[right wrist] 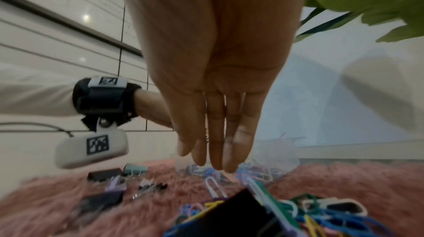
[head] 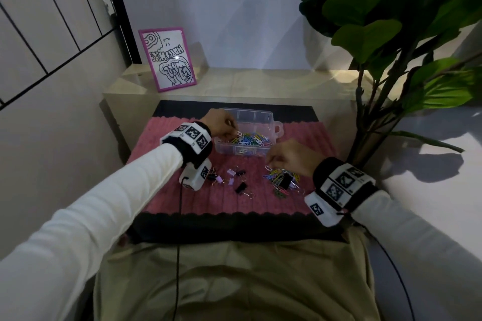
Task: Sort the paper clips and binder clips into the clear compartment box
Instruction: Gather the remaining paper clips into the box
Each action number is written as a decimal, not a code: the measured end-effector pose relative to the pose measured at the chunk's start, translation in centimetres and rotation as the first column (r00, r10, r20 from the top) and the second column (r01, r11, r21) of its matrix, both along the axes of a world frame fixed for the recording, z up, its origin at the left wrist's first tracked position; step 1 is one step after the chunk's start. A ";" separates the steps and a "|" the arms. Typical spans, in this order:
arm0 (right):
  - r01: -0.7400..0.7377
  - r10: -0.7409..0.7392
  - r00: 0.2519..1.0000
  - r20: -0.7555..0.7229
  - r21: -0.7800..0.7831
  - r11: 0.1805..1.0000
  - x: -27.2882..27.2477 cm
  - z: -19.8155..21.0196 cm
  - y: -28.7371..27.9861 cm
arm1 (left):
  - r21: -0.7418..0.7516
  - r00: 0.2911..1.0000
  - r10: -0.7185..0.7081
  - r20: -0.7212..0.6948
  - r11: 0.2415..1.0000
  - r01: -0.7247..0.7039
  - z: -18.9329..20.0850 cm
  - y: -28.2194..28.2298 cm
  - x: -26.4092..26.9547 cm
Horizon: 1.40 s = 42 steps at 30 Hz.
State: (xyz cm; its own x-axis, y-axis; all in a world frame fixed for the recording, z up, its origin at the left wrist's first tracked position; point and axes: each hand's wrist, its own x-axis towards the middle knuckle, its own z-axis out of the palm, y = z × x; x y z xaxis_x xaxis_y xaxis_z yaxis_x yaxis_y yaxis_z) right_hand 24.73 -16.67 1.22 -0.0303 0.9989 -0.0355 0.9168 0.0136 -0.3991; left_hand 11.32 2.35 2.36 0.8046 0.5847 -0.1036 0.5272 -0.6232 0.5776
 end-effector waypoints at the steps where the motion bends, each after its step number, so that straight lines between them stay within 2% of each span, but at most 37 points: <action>1: 0.004 -0.002 0.999 0.046 -0.025 1.000 -0.3 -0.1 0.3 | 0.047 1.000 -0.009 -0.029 0.999 0.011 0.2 -0.1 0.1; 5: 0.027 0.047 0.964 0.261 -0.272 0.962 -1.2 -0.7 1.6 | 0.169 0.993 -0.037 -0.109 0.984 0.055 0.6 -0.8 -0.3; 8: 0.015 0.053 0.966 0.252 -0.258 0.966 -1.2 -1.4 2.1 | 0.228 0.995 -0.021 -0.093 0.973 0.042 0.5 -1.3 -1.0; 12: 0.082 -0.074 0.996 0.052 -0.164 0.983 -0.2 -1.2 2.2 | 0.206 0.998 -0.062 -0.010 0.977 0.063 0.6 -2.7 -2.0; 15: 0.117 -0.125 0.984 -0.130 -0.061 0.991 0.8 -0.8 1.9 | 0.195 0.993 -0.115 0.039 0.975 0.106 0.5 -4.1 -2.2; 19: 0.218 -0.193 0.917 -0.349 0.034 0.975 2.3 -0.4 1.5 | 0.031 0.982 -0.182 0.044 0.983 0.181 -0.4 -6.5 -1.7; 23: 0.341 -0.242 0.803 -0.545 0.086 0.936 3.3 -0.4 0.8 | -0.080 0.946 -0.300 -0.124 0.953 0.291 -1.5 -9.7 0.0; 25: 0.381 -0.256 0.774 -0.579 0.104 0.919 3.4 -0.4 0.6 | -0.058 0.918 -0.326 -0.224 0.945 0.322 -2.0 -11.1 0.9; 28: 0.404 -0.267 0.749 -0.606 0.098 0.910 3.4 -0.6 0.4 | 0.078 0.923 -0.260 -0.283 0.953 0.293 -3.1 -13.0 1.3; 32: 0.408 -0.294 0.675 -0.677 0.011 0.913 3.0 -1.0 0.3 | 0.112 0.959 -0.217 -0.180 0.964 0.240 -5.0 -15.2 1.1; 38: 0.392 -0.307 0.541 -0.783 -0.088 0.916 2.3 -1.0 0.6 | 0.250 0.938 -0.324 -0.120 0.905 0.344 -5.1 -15.9 0.8; 40: 0.385 -0.305 0.501 -0.810 -0.107 0.917 2.3 -1.0 0.6 | 0.243 0.932 -0.350 -0.094 0.900 0.362 -5.1 -15.7 0.7; 42: 0.390 -0.310 0.446 -0.840 -0.129 0.912 2.2 -1.1 0.6 | 0.157 0.925 -0.378 -0.042 0.912 0.380 -4.9 -15.1 0.7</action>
State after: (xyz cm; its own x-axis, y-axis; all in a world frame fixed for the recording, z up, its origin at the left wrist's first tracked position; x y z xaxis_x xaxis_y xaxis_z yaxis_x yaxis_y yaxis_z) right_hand 26.93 -16.06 0.17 0.3470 0.9298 -0.1225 0.0927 -0.1640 -0.9821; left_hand 11.98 -12.71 -2.56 0.9683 0.2457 -0.0443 0.2389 -0.8605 0.4499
